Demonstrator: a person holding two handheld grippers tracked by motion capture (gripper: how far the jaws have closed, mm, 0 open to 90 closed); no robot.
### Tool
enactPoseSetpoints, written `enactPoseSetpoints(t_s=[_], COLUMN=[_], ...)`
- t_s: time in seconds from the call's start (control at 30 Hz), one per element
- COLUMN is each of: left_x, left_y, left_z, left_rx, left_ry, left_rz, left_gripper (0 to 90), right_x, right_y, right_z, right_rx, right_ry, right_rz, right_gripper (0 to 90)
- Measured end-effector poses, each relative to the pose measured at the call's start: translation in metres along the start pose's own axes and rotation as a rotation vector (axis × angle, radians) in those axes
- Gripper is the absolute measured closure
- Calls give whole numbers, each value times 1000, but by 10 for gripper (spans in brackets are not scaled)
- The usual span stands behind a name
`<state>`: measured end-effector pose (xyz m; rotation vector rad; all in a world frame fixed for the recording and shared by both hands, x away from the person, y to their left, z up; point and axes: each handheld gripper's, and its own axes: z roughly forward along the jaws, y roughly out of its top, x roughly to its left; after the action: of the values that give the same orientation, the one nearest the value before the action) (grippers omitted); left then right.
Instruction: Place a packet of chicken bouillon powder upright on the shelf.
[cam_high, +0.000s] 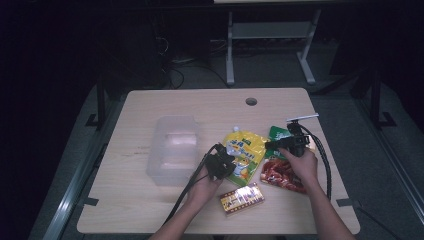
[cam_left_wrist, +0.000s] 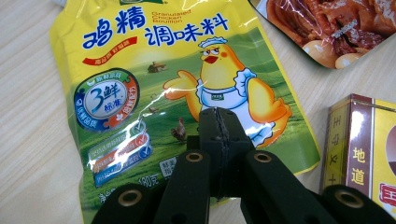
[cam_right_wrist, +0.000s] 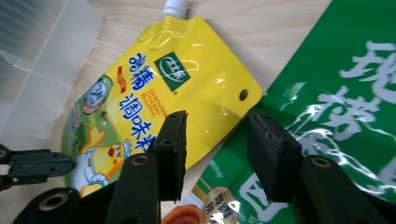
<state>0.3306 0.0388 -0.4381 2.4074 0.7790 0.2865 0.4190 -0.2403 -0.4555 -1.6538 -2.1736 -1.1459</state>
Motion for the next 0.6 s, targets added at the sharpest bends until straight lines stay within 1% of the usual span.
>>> enactPoseSetpoints(t_s=[0.03,0.07,0.1,0.13,0.17,0.23,0.3,0.4,0.47,0.57,0.6], left_x=[0,0,-1,-1,-1,-1,-1,-1,-1,-1,-1], left_y=[0,0,0,0,1,1,1,2,2,2,2], left_z=[0,0,0,0,0,0,0,1,1,2,2], left_rx=[1,0,0,0,2,6,10,6,5,3,2], left_ry=[-1,1,3,4,5,6,5,3,3,1,-1], left_rz=[0,0,1,2,4,8,12,14,16,15,13], left_gripper=[897,897,897,897,897,897,897,897,897,897,897], right_x=[0,1,0,0,1,2,3,3,5,9,10], right_y=[0,0,0,-1,-1,-1,-1,0,0,1,2], right_z=[1,2,4,6,8,10,12,15,20,26,28], right_rx=[3,12,9,17,22,20,13,19,31,39,42], right_ry=[-5,-2,5,15,12,24,28,92,130,142,139], right_rz=[-11,0,-5,2,4,12,6,25,21,18,17], right_gripper=[565,568,568,568,568,566,569,615,629,646,649])
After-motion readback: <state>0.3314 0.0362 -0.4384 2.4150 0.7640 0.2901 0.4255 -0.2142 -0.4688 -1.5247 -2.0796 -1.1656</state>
